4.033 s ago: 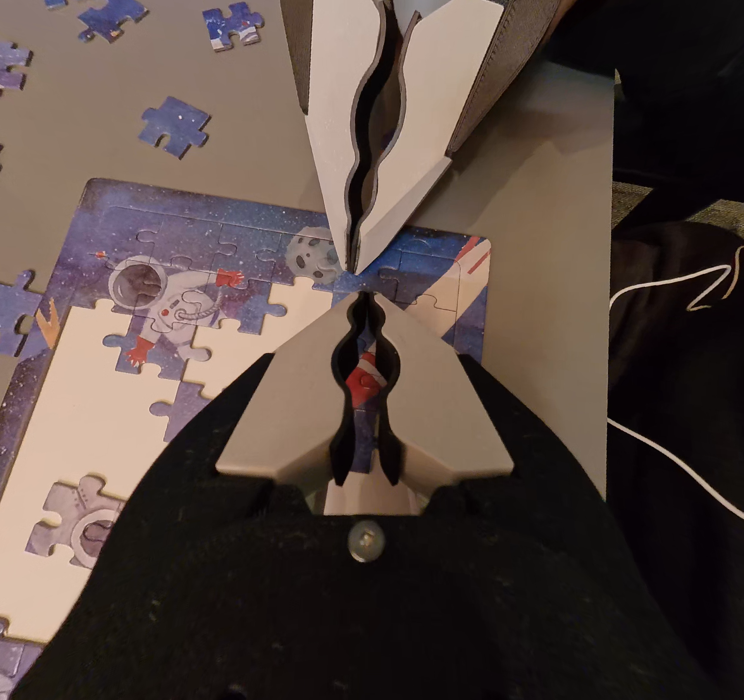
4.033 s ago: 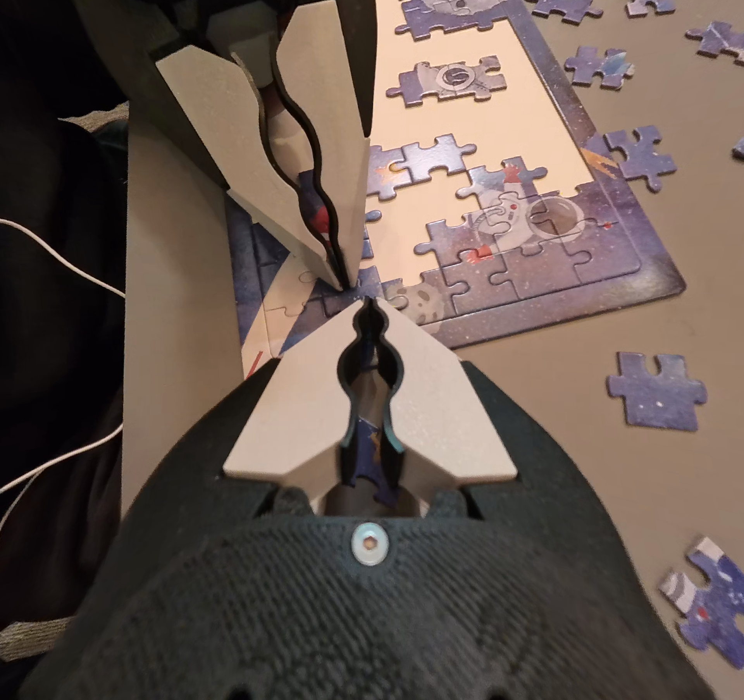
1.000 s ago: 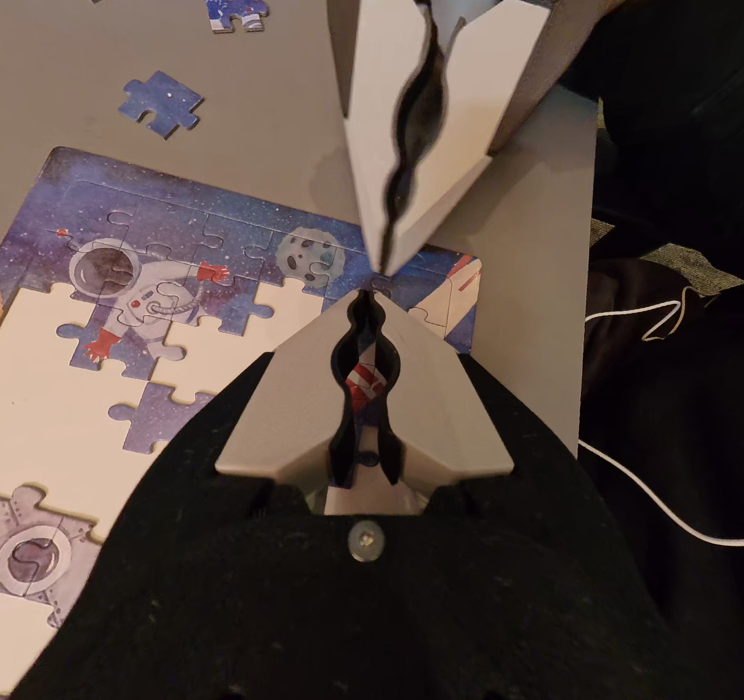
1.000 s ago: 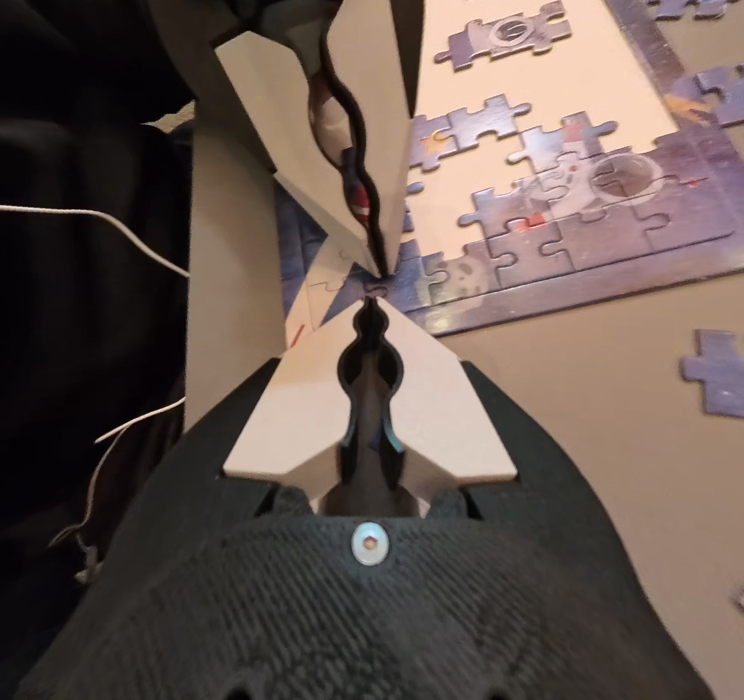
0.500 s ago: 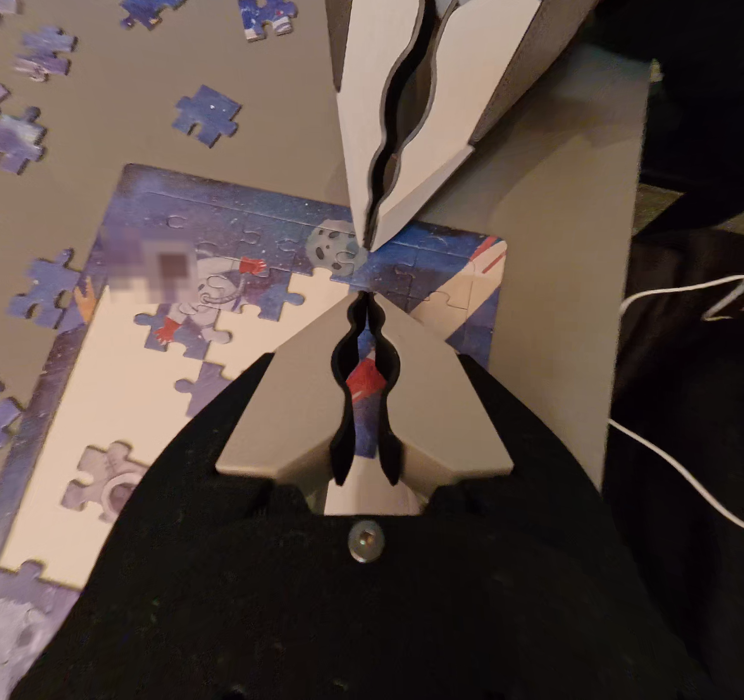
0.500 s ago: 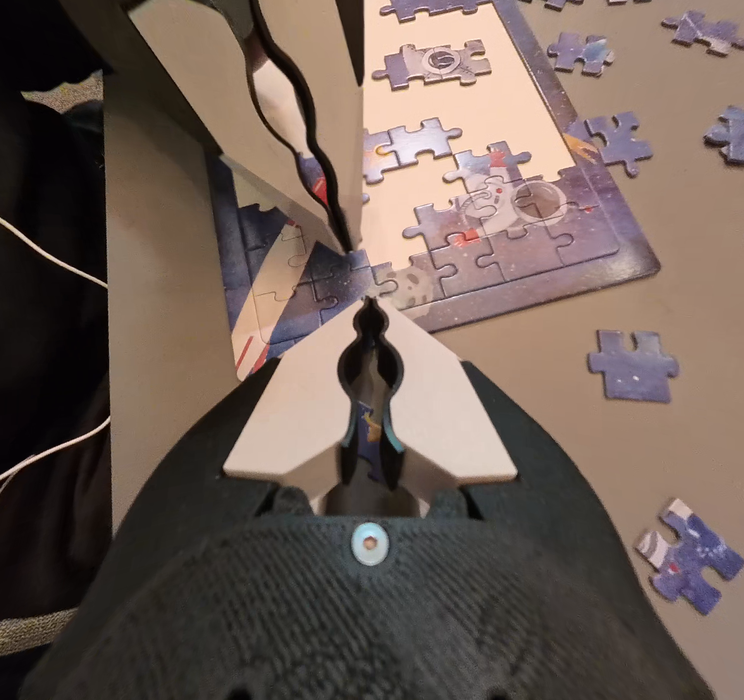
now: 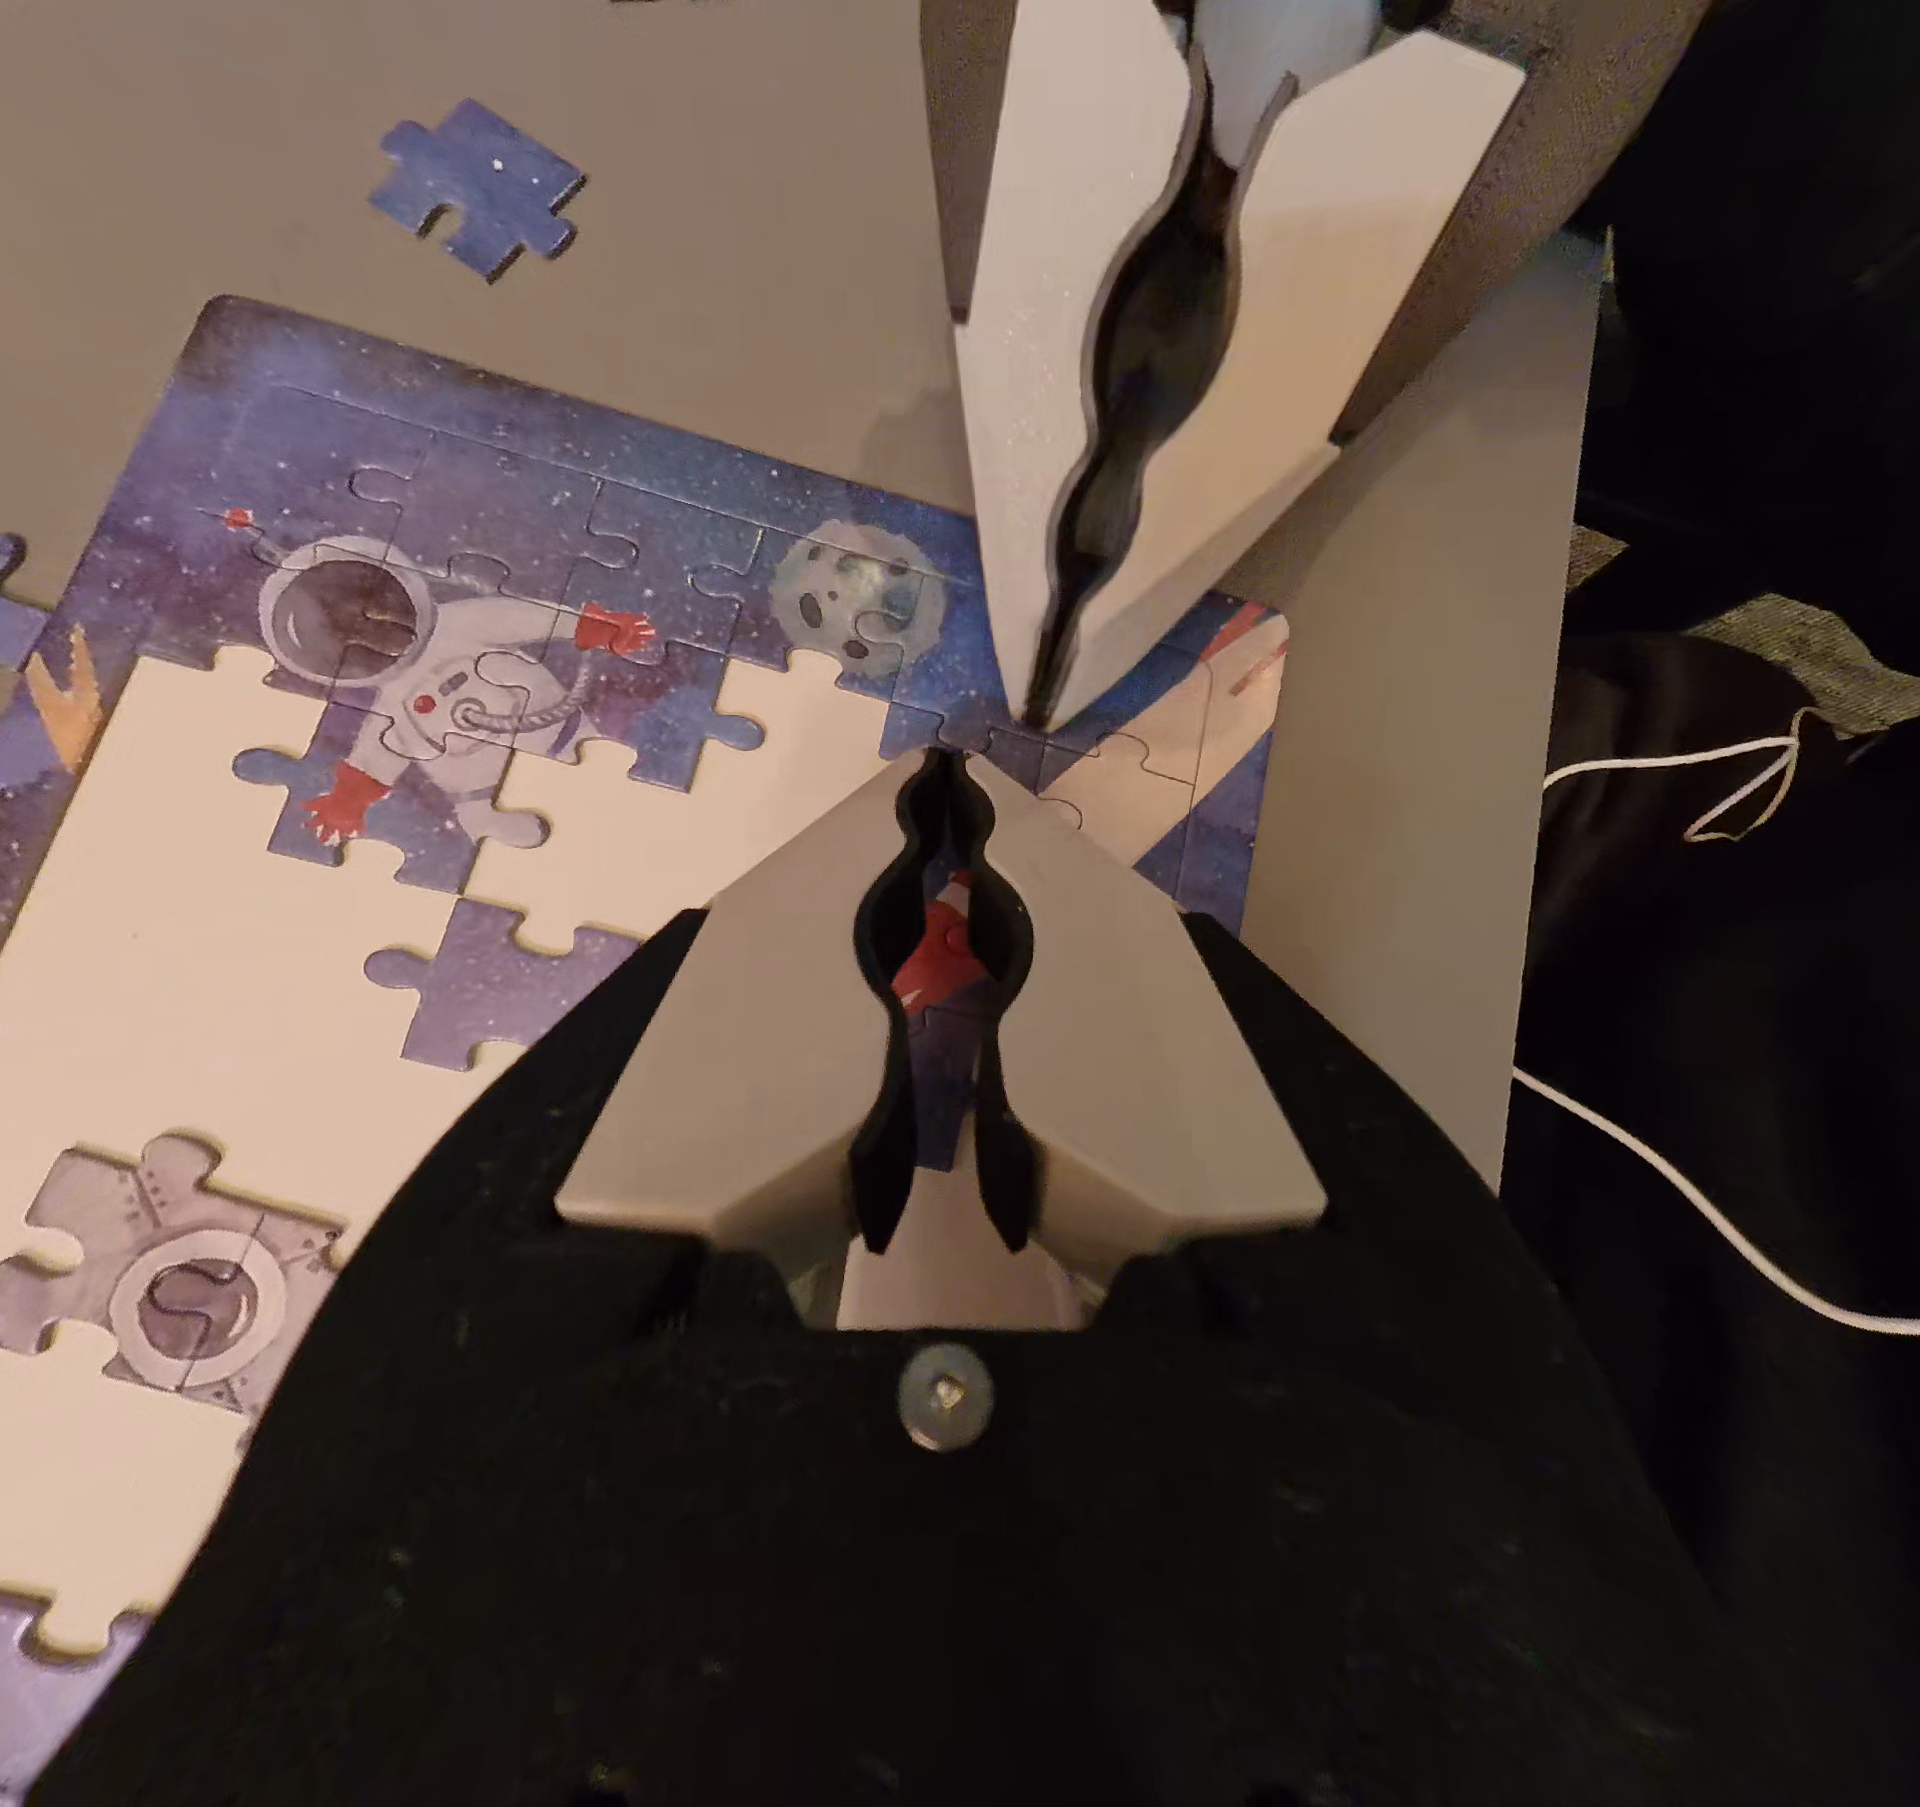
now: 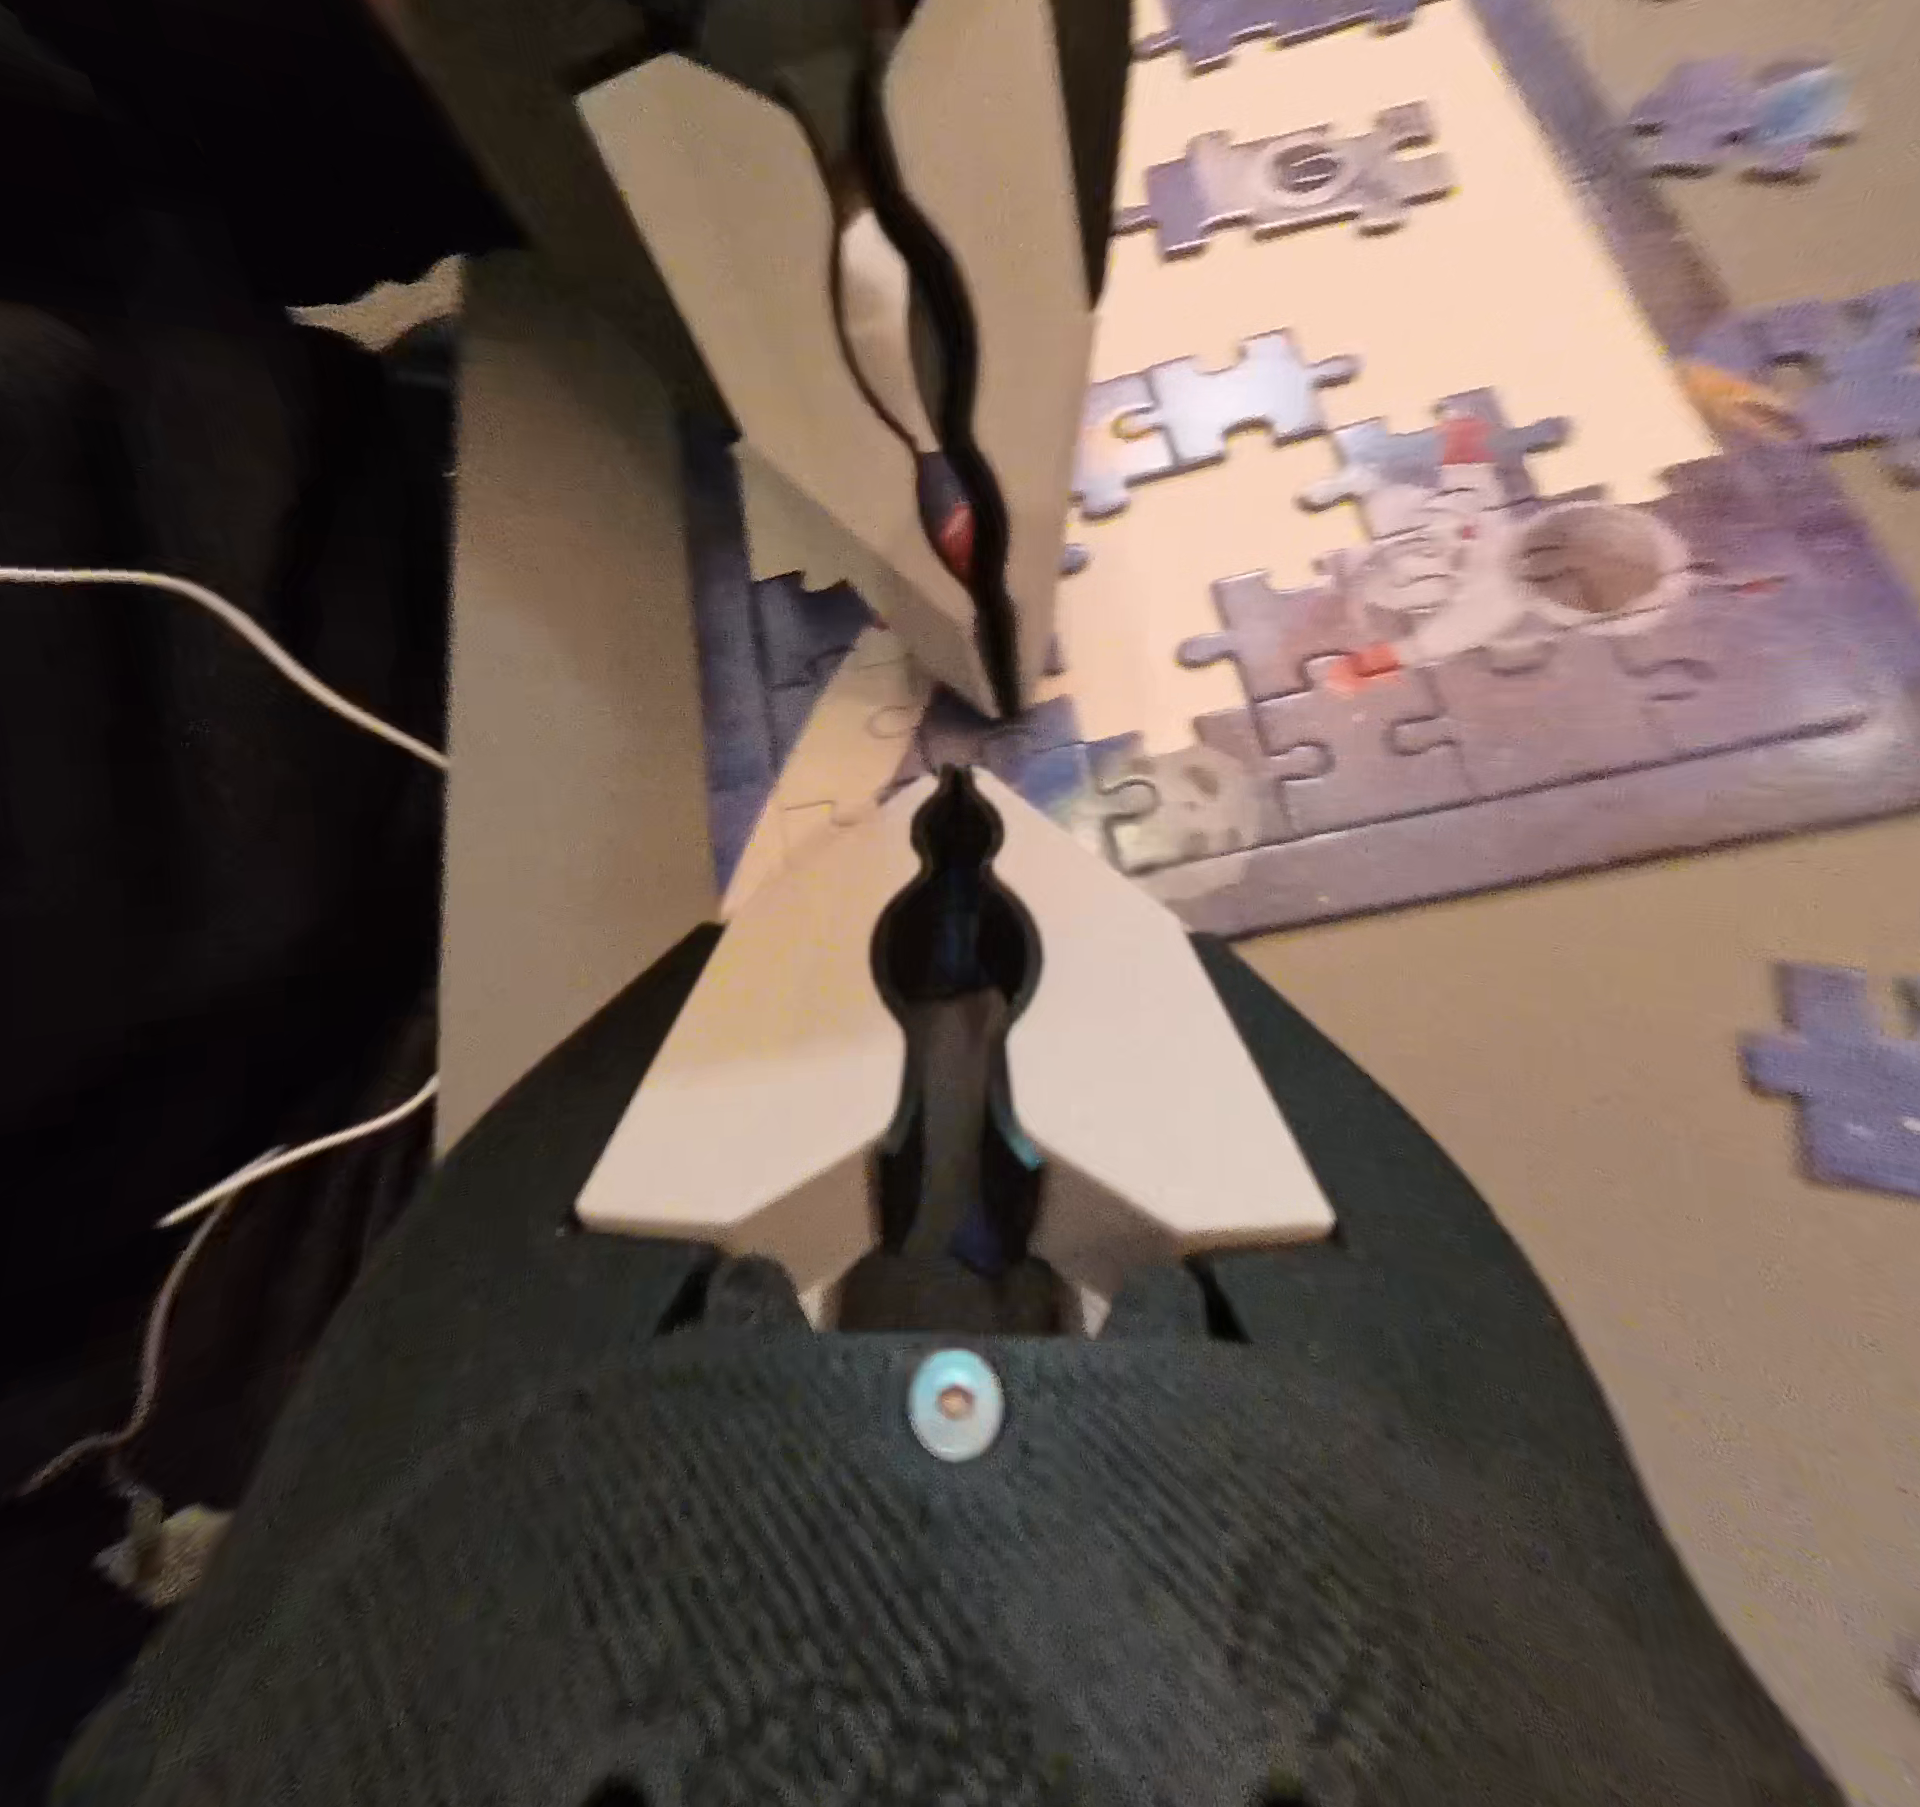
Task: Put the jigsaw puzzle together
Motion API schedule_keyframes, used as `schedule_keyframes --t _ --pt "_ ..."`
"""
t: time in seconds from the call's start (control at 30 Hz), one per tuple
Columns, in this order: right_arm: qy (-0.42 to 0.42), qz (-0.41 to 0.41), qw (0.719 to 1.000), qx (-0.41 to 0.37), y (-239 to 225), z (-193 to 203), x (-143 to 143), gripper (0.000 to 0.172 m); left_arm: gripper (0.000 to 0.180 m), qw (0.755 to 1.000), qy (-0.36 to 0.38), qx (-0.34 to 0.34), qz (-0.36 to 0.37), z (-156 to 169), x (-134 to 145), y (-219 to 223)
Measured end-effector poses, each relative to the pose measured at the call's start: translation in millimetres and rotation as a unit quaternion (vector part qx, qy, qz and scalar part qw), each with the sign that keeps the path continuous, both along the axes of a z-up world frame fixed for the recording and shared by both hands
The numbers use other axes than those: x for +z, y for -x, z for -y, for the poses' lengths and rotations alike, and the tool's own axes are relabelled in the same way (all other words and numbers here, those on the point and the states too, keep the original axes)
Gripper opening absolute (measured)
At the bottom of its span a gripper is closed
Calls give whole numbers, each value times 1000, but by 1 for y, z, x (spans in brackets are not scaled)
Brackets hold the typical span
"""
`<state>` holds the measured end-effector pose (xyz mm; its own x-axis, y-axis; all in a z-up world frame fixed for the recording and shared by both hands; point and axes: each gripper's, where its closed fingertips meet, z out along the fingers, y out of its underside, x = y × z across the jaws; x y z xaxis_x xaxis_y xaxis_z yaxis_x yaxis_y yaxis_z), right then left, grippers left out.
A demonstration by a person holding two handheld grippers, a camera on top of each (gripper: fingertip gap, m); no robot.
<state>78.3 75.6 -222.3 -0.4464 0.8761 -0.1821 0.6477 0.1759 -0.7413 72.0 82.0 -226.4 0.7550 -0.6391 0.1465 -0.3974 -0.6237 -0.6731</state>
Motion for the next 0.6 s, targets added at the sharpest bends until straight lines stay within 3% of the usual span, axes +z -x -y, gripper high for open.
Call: schedule_keyframes --t 0.2,0.33,0.4,0.53,0.6 --pt "-93 -39 988 -119 21 -48 0 0 0 1000 4 2 5 0 0 0" --pt "15 9 1000 4 -6 2 0 0 0 1000 4 3 5 0 0 0" --pt "5 5 1000 2 -6 0 0 0 0 1000 4 3 7 0 0 0" --pt "-95 -35 986 -132 17 -55 0 0 0 1000 1 2 1 0 0 0" --pt "-90 -33 985 -144 16 -59 0 0 0 1000 1 3 0 0 0 0"
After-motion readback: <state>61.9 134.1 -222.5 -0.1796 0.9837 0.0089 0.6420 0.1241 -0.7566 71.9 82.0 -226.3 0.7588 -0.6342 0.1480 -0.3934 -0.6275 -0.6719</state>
